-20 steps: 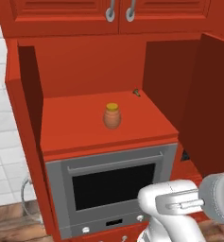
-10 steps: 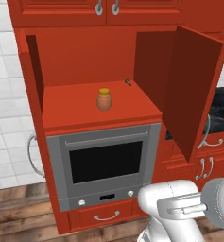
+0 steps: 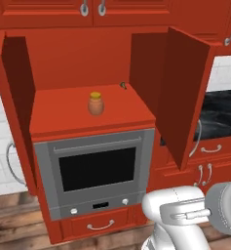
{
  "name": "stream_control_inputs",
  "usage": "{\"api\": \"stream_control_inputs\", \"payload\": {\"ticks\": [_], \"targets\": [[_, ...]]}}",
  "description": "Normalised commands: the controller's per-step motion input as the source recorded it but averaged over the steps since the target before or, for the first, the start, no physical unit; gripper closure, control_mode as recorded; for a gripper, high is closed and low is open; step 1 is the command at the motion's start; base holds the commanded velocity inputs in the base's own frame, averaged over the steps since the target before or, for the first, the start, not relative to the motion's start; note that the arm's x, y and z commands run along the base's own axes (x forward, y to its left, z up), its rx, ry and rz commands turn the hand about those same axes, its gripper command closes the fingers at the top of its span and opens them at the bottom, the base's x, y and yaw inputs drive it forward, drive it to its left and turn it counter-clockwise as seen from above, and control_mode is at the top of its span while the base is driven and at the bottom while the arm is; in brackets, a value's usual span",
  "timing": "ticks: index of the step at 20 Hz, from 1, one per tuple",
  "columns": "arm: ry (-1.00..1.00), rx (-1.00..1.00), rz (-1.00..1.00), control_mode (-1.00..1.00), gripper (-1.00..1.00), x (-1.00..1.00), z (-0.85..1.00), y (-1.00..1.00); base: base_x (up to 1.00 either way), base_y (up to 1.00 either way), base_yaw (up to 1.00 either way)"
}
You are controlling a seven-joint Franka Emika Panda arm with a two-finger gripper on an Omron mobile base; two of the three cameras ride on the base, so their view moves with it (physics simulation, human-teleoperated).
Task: Pick the honey bottle and boxed food from the counter and place them in the cabinets closest to them.
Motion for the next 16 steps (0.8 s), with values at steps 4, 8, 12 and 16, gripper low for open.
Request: {"api": "stream_control_inputs", "payload": {"ticks": [4, 8, 12, 16], "targets": [[0.00, 0.00, 0.00, 1.00, -1.00, 0.00, 0.00, 0.00, 0.00, -0.66, 0.00], [0.00, 0.00, 0.00, 1.00, -1.00, 0.00, 0.00, 0.00, 0.00, -0.65, 0.00], [0.00, 0.00, 0.00, 1.00, -1.00, 0.00, 0.00, 0.00, 0.00, -0.63, 0.00], [0.00, 0.00, 0.00, 1.00, -1.00, 0.00, 0.00, 0.00, 0.00, -0.62, 0.00]]}}
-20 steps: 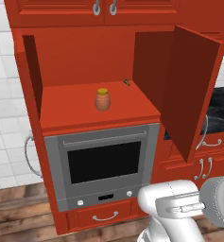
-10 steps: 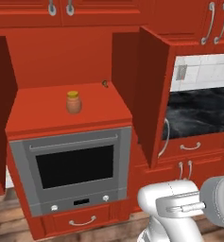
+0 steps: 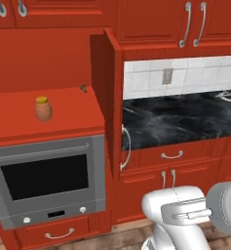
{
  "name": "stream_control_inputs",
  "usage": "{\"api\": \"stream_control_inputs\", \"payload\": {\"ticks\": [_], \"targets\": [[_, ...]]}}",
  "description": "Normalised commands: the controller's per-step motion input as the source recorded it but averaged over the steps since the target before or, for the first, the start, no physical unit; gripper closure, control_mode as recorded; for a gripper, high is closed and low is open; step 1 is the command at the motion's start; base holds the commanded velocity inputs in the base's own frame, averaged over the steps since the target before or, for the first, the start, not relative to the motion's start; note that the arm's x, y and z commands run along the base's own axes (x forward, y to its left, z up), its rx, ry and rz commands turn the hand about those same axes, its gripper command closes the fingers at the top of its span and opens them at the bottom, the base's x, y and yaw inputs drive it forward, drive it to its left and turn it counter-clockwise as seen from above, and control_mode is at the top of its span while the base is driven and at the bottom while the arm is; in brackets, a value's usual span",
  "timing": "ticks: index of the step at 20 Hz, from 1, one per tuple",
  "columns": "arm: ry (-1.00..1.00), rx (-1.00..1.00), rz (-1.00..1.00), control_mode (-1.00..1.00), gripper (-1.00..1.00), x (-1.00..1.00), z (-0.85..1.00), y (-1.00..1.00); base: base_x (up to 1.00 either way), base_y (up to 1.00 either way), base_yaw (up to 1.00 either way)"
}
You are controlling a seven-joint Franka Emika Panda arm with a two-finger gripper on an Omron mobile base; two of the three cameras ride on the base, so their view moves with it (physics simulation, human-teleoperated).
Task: Pick the honey bottle and boxed food from the counter and place them in the cabinets closest to them.
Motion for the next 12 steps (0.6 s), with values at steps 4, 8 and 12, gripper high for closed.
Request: {"api": "stream_control_inputs", "payload": {"ticks": [4, 8, 12], "targets": [[0.00, 0.00, 0.00, 1.00, -1.00, 0.00, 0.00, 0.00, 0.00, -0.64, 0.00], [0.00, 0.00, 0.00, 1.00, -1.00, 0.00, 0.00, 0.00, 0.00, -0.65, 0.00], [0.00, 0.00, 0.00, 1.00, -1.00, 0.00, 0.00, 0.00, 0.00, -0.64, 0.00]]}}
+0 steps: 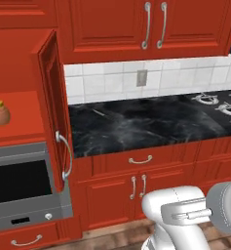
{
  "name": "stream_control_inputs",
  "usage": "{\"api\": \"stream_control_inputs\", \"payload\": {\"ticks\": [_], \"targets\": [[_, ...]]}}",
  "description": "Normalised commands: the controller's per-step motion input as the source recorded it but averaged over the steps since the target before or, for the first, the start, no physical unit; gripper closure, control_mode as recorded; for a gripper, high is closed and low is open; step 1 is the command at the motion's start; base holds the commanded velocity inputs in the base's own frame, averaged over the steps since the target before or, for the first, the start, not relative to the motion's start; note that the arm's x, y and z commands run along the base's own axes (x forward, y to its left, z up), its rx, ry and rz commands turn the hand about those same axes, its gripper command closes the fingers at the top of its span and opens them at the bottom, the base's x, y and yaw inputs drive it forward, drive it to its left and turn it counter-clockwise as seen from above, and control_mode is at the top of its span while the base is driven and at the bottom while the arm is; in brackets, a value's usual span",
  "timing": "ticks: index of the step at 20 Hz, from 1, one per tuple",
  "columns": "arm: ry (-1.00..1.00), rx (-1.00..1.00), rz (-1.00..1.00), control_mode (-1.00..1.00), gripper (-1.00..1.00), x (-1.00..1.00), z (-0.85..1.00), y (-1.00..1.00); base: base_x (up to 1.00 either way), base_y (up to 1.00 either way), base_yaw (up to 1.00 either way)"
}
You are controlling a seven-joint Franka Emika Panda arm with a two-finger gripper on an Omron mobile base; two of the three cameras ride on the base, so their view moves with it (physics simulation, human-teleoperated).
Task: Pick the honey bottle and boxed food from the counter and place them in the cabinets closest to them.
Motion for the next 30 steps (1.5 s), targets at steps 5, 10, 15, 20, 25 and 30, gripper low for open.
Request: {"api": "stream_control_inputs", "payload": {"ticks": [5, 10, 15, 20, 25, 30], "targets": [[0.00, 0.00, 0.00, 1.00, -1.00, 0.00, 0.00, 0.00, 0.00, -0.66, 0.00], [0.00, 0.00, 0.00, 1.00, -1.00, 0.00, 0.00, 0.00, 0.00, -0.66, 0.00], [0.00, 0.00, 0.00, 1.00, -1.00, 0.00, 0.00, 0.00, 0.00, -0.65, 0.00], [0.00, 0.00, 0.00, 1.00, -1.00, 0.00, 0.00, 0.00, 0.00, -0.64, 0.00], [0.00, 0.00, 0.00, 1.00, -1.00, 0.00, 0.00, 0.00, 0.00, -0.68, 0.00], [0.00, 0.00, 0.00, 1.00, -1.00, 0.00, 0.00, 0.00, 0.00, -0.66, 0.00]]}}
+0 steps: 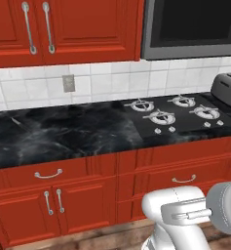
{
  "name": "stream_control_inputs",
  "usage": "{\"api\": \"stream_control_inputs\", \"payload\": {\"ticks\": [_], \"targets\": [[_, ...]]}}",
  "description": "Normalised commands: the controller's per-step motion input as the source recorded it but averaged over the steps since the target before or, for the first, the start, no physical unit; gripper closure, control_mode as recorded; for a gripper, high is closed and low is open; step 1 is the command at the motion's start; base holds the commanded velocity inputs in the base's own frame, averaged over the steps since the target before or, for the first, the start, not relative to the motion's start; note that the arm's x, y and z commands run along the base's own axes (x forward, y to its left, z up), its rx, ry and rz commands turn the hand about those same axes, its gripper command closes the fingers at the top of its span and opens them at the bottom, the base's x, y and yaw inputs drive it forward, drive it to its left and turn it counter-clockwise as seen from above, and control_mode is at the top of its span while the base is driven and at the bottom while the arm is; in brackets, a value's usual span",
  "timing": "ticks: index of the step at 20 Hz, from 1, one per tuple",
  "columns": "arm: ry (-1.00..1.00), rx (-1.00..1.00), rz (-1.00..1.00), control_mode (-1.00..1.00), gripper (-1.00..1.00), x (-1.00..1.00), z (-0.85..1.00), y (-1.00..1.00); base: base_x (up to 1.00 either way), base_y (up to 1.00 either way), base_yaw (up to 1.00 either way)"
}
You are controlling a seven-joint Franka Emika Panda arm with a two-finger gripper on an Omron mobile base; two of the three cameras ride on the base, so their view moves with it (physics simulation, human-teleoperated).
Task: Pick the honey bottle and boxed food from the counter and place them in the cabinets closest to them.
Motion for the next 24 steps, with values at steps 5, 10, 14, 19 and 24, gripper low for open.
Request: {"api": "stream_control_inputs", "payload": {"ticks": [5, 10, 14, 19, 24], "targets": [[0.00, 0.00, 0.00, 1.00, -1.00, 0.00, 0.00, 0.00, 0.00, -0.67, 0.00], [0.00, 0.00, 0.00, 1.00, -1.00, 0.00, 0.00, 0.00, 0.00, -0.69, 0.00], [0.00, 0.00, 0.00, 1.00, -1.00, 0.00, 0.00, 0.00, 0.00, -0.70, 0.00], [0.00, 0.00, 0.00, 1.00, -1.00, 0.00, 0.00, 0.00, 0.00, -0.71, 0.00], [0.00, 0.00, 0.00, 1.00, -1.00, 0.00, 0.00, 0.00, 0.00, -0.71, 0.00]]}}
